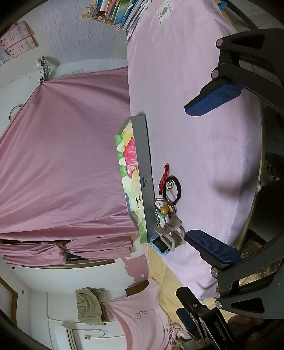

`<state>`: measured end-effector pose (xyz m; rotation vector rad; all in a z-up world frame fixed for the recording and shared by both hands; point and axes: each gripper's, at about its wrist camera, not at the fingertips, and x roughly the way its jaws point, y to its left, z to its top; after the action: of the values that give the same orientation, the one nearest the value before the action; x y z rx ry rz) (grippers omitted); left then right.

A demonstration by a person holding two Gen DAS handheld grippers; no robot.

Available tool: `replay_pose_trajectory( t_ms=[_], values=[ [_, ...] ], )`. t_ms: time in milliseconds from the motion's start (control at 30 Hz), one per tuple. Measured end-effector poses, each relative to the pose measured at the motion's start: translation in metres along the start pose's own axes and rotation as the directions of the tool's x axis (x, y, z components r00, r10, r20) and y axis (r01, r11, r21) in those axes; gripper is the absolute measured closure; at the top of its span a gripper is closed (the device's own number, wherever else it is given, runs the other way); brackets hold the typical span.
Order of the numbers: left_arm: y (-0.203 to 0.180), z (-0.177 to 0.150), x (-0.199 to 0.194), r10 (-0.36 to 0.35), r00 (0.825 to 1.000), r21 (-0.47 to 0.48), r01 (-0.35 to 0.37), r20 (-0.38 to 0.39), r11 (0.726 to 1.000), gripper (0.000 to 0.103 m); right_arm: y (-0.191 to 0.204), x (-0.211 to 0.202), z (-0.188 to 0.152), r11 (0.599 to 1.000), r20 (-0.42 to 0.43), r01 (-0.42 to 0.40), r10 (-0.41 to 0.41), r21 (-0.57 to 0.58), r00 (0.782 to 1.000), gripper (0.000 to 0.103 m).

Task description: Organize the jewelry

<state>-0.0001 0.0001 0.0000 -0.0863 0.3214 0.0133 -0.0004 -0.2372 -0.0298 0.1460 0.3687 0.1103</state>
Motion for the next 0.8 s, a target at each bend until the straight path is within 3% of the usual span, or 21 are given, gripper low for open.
replay_pose_trajectory(
  t_ms=[800],
  values=[
    [0.0003, -0.0016, 0.0028, -0.016, 1.0, 0.001, 0.016, -0.007, 1.0, 0.0, -0.0014, 0.0011, 0.0001, 1.0, 0.002, -0.005, 0.005, 0.011, 1.0, 0.001]
  ],
)
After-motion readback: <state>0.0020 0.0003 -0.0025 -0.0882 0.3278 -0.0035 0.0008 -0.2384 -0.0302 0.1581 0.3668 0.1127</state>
